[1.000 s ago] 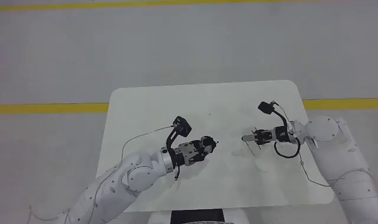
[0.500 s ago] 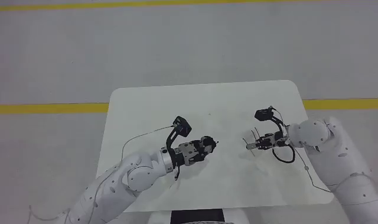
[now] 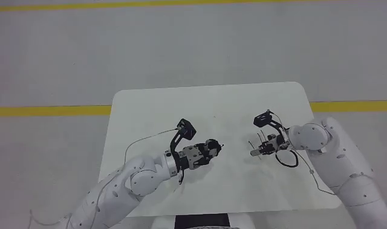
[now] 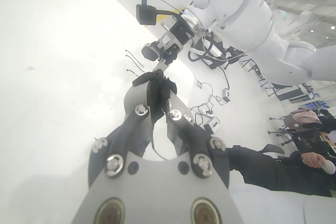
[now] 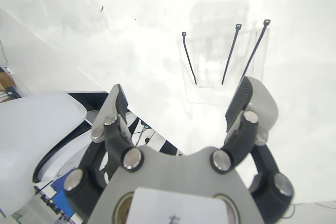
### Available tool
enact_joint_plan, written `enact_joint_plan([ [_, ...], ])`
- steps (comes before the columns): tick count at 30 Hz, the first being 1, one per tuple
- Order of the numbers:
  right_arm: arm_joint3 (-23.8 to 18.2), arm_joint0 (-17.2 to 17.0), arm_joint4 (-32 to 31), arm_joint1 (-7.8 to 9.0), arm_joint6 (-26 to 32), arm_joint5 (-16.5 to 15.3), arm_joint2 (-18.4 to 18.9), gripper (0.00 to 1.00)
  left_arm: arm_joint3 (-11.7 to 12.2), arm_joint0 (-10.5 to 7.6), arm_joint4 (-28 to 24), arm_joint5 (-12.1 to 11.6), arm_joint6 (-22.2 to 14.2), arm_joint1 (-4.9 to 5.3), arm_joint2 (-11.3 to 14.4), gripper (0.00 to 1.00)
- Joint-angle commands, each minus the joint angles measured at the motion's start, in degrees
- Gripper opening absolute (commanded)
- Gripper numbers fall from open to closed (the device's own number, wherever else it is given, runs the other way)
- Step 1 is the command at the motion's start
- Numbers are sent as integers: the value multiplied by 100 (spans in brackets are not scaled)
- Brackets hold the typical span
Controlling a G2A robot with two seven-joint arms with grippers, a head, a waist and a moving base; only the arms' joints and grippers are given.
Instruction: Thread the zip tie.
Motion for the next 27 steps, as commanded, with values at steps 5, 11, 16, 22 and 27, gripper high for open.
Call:
enact_joint_plan([
  [5, 201, 215, -101, -13, 61, -276, -224, 100, 0, 0, 0, 0, 0, 0, 0, 0],
  [11, 201, 215, -101, -13, 61, -276, -224, 100, 0, 0, 0, 0, 0, 0, 0, 0],
  [16, 201, 215, -101, -13, 61, -276, -224, 100, 0, 0, 0, 0, 0, 0, 0, 0],
  [22, 201, 215, -101, -13, 61, -276, -224, 100, 0, 0, 0, 0, 0, 0, 0, 0],
  [27, 201, 215, -101, -13, 61, -276, -224, 100, 0, 0, 0, 0, 0, 0, 0, 0],
])
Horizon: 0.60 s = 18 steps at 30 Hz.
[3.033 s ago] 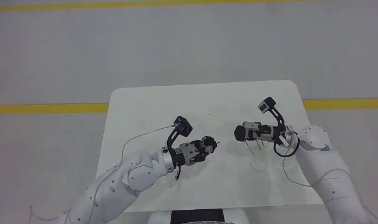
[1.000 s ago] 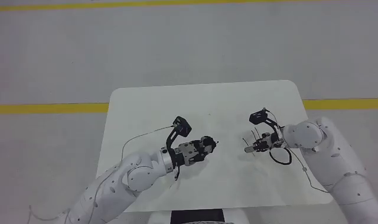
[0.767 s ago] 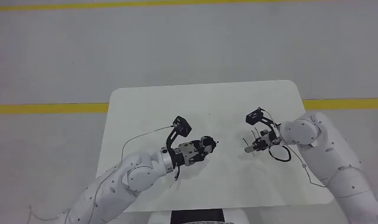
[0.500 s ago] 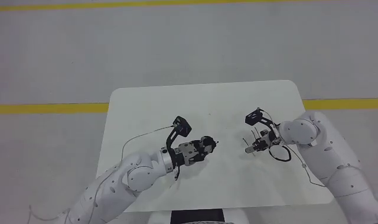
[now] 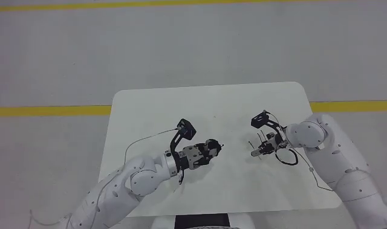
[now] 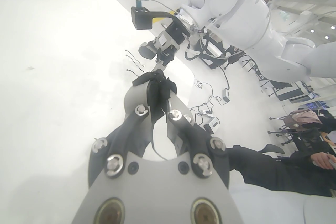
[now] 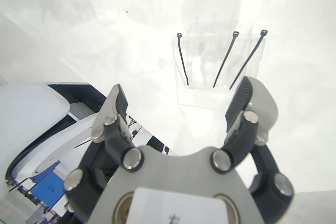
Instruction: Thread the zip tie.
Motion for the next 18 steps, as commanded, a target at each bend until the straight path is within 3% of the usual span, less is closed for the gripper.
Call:
enact_joint_plan([
  [1, 0, 0, 0, 0, 0, 0, 0, 100, 0, 0, 0, 0, 0, 0, 0, 0],
  [11, 19, -43, -25, -4, -174, -2, -19, 100, 0, 0, 0, 0, 0, 0, 0, 0],
  [18, 240, 58, -38, -10, -542, -74, -335, 100, 0, 0, 0, 0, 0, 0, 0, 0],
])
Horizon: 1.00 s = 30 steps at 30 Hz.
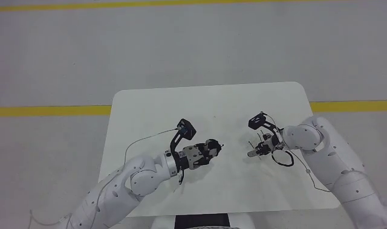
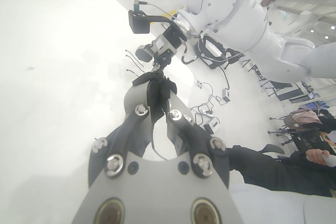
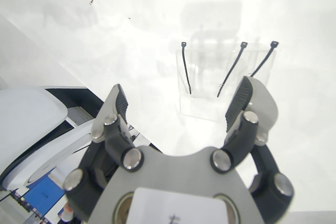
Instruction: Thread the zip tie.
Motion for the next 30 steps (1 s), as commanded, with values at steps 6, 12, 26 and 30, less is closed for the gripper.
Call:
enact_joint_plan([
  [6, 251, 175, -78, 31, -338, 1, -242, 100, 0, 0, 0, 0, 0, 0, 0, 0],
  [12, 268, 180, -72, 104, -505, 1, -252, 100, 0, 0, 0, 0, 0, 0, 0, 0],
  [26, 81, 133, -50, 273, -578, 1, -319, 46, 0, 0, 0, 0, 0, 0, 0, 0],
  [30, 103, 146, -69, 305, -598, 1, -334, 43, 0, 0, 0, 0, 0, 0, 0, 0],
])
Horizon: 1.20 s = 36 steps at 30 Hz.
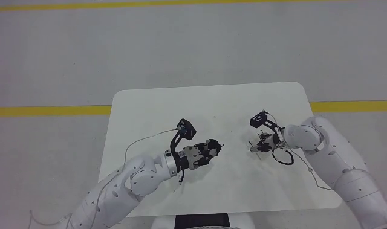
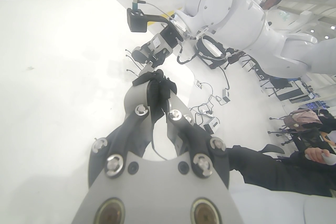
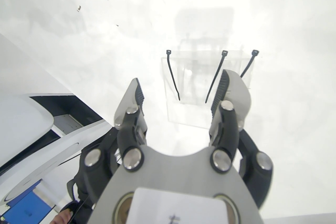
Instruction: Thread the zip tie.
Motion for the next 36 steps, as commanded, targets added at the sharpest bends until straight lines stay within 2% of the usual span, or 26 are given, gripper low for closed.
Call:
enact_joint_plan([
  [1, 15, 4, -10, 14, -8, 0, -3, 43, 0, 0, 0, 0, 0, 0, 0, 0],
  [6, 82, 14, -4, 42, -34, 0, 14, 38, 0, 0, 0, 0, 0, 0, 0, 0],
  [11, 121, 10, -67, 54, -74, 9, 18, 38, 0, 0, 0, 0, 0, 0, 0, 0],
  [27, 348, 98, -57, 26, -150, 11, -91, 29, 0, 0, 0, 0, 0, 0, 0, 0],
  [36, 460, 153, -77, 11, -156, 26, -144, 20, 0, 0, 0, 0, 0, 0, 0, 0],
])
